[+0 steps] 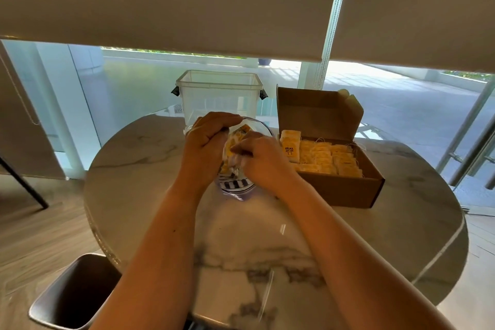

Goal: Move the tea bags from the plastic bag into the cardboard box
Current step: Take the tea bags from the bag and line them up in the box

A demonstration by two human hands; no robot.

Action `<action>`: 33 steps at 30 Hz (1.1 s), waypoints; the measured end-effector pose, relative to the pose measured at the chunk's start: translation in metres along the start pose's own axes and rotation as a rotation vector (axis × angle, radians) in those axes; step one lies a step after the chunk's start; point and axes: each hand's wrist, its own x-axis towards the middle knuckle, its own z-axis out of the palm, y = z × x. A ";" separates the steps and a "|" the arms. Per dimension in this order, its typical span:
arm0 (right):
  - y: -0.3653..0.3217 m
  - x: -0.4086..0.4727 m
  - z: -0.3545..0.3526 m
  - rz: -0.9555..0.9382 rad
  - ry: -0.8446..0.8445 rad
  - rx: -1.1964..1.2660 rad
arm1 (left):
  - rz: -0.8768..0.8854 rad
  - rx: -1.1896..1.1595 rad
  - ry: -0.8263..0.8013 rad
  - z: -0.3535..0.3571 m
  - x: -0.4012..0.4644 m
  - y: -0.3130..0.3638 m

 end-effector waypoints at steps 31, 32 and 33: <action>0.067 -0.005 -0.071 0.562 0.351 0.468 | -0.033 0.320 -0.060 0.015 -0.002 0.007; 0.070 -0.004 -0.069 0.583 0.330 0.371 | -0.039 0.315 -0.061 0.015 -0.002 0.007; 0.073 -0.003 -0.066 0.592 0.292 0.308 | -0.042 0.312 -0.062 0.015 -0.001 0.006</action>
